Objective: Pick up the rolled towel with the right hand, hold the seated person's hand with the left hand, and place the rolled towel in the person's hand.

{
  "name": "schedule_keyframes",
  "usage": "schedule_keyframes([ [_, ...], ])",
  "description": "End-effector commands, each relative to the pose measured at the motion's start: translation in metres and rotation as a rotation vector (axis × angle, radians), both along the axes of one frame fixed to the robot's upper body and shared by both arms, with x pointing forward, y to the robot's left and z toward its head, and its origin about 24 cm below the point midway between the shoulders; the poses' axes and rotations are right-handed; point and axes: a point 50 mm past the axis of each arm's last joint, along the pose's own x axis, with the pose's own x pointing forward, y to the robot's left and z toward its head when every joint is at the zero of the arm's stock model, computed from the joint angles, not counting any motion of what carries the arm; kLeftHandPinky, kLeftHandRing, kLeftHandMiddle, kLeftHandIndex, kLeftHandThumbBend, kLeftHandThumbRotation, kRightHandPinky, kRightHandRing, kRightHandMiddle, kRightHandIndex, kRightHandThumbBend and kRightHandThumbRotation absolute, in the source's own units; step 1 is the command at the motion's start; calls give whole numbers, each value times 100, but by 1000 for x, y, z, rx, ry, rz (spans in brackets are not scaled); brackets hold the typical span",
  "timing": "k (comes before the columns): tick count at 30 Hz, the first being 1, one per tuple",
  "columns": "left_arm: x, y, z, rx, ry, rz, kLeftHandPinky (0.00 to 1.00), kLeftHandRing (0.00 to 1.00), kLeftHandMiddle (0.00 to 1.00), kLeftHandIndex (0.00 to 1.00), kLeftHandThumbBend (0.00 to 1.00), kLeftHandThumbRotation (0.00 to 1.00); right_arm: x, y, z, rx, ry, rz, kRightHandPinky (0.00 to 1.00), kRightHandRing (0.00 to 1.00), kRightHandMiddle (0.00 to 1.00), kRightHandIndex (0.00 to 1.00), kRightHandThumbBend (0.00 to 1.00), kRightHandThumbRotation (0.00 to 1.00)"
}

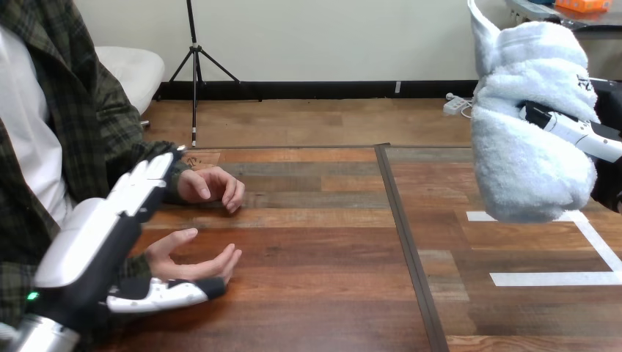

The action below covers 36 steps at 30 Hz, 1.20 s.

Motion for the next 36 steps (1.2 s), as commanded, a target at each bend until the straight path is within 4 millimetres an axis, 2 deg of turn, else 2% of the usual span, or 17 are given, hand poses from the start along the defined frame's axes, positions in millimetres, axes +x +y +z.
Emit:
schedule_keyframes([
  [1,14,9,9,-18,15,-20,100,100,100,100,100,58,0,6,19,32,-112,14,2,6,11,10,53,0],
  [18,26,32,4,69,94,21,95,100,100,100,100,55,-7,13,21,41,-131,35,1,5,11,10,54,0],
  [24,31,39,0,102,122,44,92,99,100,100,100,51,-10,15,24,33,-146,37,1,5,11,10,53,0],
  [36,37,47,-6,213,142,73,91,96,97,99,100,52,-14,18,31,27,-201,61,0,4,10,10,49,0],
])
